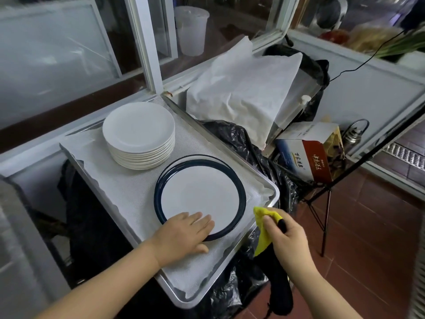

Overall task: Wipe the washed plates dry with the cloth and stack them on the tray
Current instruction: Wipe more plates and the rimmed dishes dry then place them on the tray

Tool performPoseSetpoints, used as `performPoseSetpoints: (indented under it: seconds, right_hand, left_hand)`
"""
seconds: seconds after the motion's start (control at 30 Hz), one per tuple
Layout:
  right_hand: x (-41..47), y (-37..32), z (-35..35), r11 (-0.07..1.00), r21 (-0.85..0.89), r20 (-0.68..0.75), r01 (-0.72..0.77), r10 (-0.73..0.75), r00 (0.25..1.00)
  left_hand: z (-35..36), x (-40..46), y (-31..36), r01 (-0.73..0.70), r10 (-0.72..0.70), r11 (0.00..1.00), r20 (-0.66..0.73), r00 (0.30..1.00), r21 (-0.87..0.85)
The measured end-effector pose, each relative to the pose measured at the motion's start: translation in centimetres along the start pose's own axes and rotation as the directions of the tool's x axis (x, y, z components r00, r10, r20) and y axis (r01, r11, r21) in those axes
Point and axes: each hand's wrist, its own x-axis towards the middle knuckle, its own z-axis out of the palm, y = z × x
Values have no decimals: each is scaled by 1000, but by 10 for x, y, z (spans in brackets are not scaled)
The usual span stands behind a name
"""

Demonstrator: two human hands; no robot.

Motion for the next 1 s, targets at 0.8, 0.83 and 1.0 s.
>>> performPoseSetpoints:
  seconds: [0.8,0.83,1.0]
  right_hand:
    - [67,-52,78,743,-539,387,396,-199,900]
    - [74,-51,87,644,-619,457,451,-172,873]
    - [80,-30,117,240,-829,526,506,27,850]
  left_hand:
    - [-15,-43,2,314,-371,917,-235,899,-244]
    - [-16,-47,2,347,-401,907,-237,885,-237]
    - [-23,-53,-1,427,-494,858,-233,838,-285]
